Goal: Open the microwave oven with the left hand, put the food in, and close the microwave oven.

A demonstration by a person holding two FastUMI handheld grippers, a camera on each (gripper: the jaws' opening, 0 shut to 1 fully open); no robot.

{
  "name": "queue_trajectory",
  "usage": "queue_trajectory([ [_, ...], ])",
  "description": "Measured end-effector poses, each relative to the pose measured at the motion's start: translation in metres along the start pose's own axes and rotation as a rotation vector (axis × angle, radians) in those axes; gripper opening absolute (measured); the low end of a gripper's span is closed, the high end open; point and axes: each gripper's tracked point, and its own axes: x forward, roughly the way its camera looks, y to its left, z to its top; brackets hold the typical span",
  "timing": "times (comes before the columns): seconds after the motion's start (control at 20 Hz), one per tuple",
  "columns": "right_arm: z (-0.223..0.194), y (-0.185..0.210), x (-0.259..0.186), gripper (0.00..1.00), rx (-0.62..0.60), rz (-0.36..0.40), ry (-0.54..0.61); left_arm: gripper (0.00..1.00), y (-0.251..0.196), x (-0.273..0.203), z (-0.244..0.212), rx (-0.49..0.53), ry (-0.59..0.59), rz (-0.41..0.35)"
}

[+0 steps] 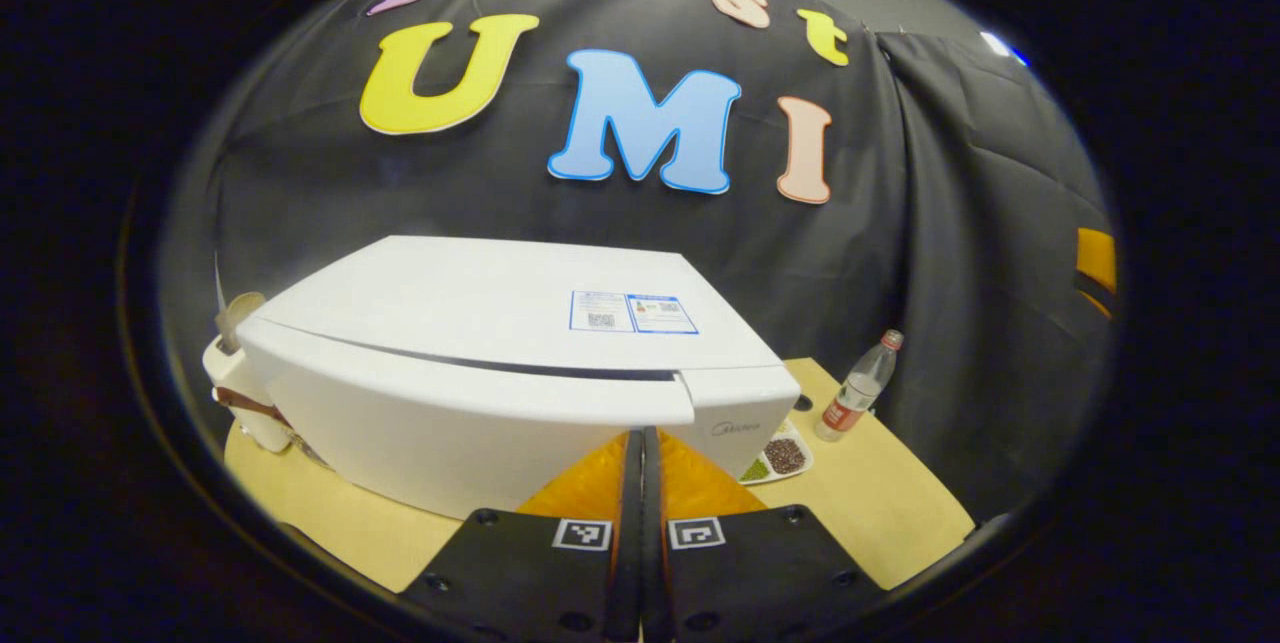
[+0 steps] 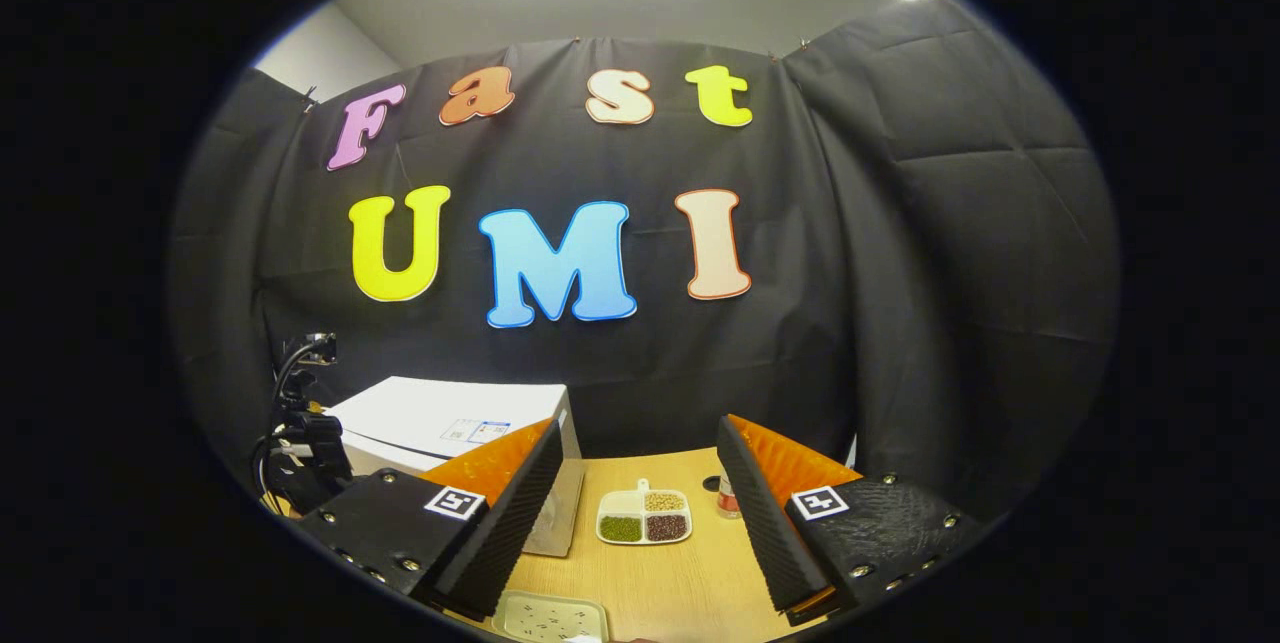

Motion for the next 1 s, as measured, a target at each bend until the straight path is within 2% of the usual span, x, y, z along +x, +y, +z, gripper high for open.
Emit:
queue_trajectory([
  [0.1,0.001,0.003,0.002,0.98,-0.006,0.012,-0.001,0.07,0.0,-0.001,0.0,0.004,-0.001,-0.001],
  [0.45,-0.005,0.006,0.005,0.95,0.006,0.033,0.022,0.07,0.001,0.004,0.003,0.002,-0.01,-0.003],
  [0.5,-0.004,0.005,0.004,0.95,0.004,0.032,0.017,0.07,0.008,0.01,0.006,0.006,-0.007,0.028],
  [0.55,-0.002,0.005,0.003,0.95,0.003,0.032,0.011,0.07,0.008,0.007,-0.005,-0.018,0.045,0.03],
  [0.8,0.001,0.001,-0.004,0.95,-0.005,0.024,0.001,0.07,0.007,0.01,0.0,-0.018,0.023,0.007],
  [1.0,0.003,0.013,-0.007,0.95,-0.018,0.048,0.002,0.07,0.021,-0.01,0.015,0.008,-0.013,0.052],
])
